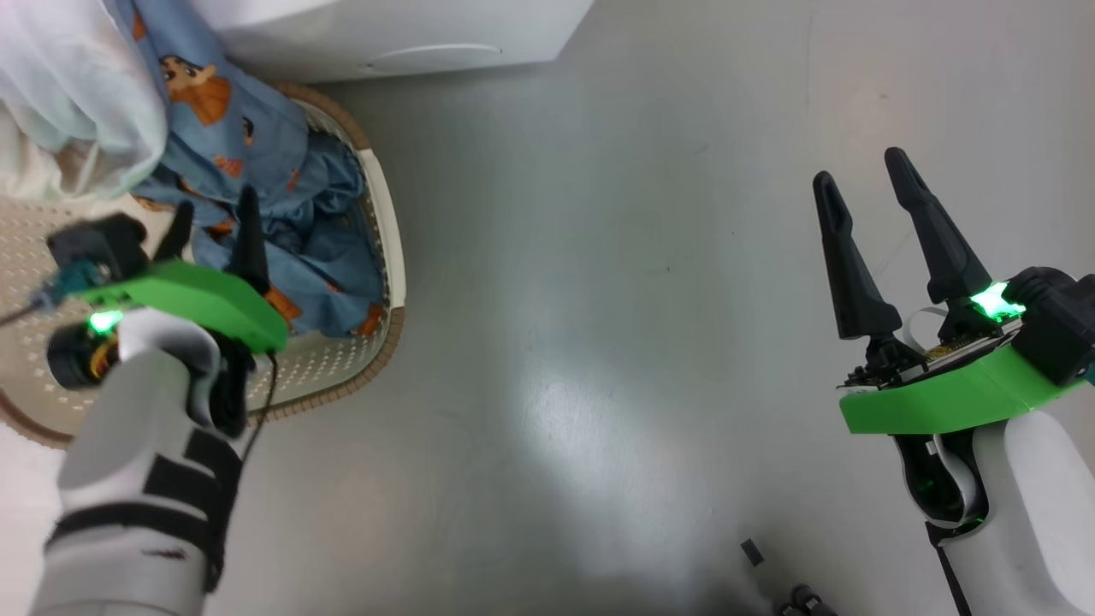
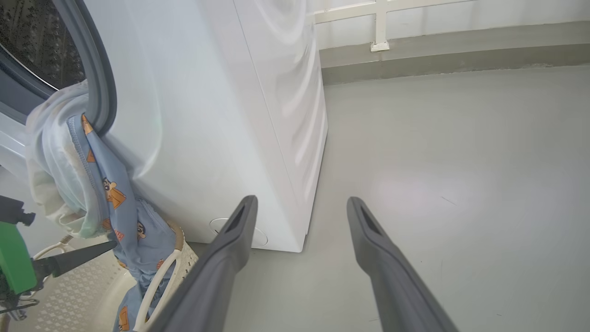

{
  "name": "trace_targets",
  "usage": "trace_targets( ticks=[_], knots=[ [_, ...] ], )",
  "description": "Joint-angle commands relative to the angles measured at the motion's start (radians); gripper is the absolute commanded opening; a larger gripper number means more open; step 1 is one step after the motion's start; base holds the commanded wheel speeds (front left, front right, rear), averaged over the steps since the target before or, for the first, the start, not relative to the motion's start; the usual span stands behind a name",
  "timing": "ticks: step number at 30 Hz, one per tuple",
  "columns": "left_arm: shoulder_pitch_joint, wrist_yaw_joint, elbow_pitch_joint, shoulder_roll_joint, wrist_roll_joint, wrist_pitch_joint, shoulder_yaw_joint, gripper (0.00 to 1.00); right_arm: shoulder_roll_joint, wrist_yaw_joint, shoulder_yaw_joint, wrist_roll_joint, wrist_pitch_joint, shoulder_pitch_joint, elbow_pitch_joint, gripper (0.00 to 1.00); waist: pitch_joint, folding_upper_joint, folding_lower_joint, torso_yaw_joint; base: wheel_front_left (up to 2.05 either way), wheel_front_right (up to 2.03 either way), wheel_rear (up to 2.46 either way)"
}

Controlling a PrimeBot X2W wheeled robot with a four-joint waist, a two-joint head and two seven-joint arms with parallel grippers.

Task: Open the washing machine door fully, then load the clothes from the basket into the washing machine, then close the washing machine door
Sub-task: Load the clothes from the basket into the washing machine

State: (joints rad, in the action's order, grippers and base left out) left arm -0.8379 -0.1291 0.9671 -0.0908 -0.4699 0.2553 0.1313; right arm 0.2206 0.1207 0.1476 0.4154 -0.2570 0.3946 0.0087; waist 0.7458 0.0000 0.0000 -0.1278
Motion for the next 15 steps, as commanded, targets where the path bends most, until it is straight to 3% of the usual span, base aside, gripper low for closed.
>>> trace_targets(
  ticks=[1,15],
  knots=[
    [-0.027,-0.001,0.017,-0.051,-0.019,0.006,-0.005,1.0,0.005,0.01,0.025,-0.005,-0.005,-0.013,-0.026,1.0,0.025,0.0,0.0,-0.006,0.0,0.0,0.0],
    [-0.202,-0.001,0.143,-0.093,-0.112,0.006,0.102,1.0,0.002,0.01,0.043,-0.004,-0.005,0.018,-0.039,1.0,0.077,0.0,0.0,-0.032,0.0,0.0,0.0]
  ],
)
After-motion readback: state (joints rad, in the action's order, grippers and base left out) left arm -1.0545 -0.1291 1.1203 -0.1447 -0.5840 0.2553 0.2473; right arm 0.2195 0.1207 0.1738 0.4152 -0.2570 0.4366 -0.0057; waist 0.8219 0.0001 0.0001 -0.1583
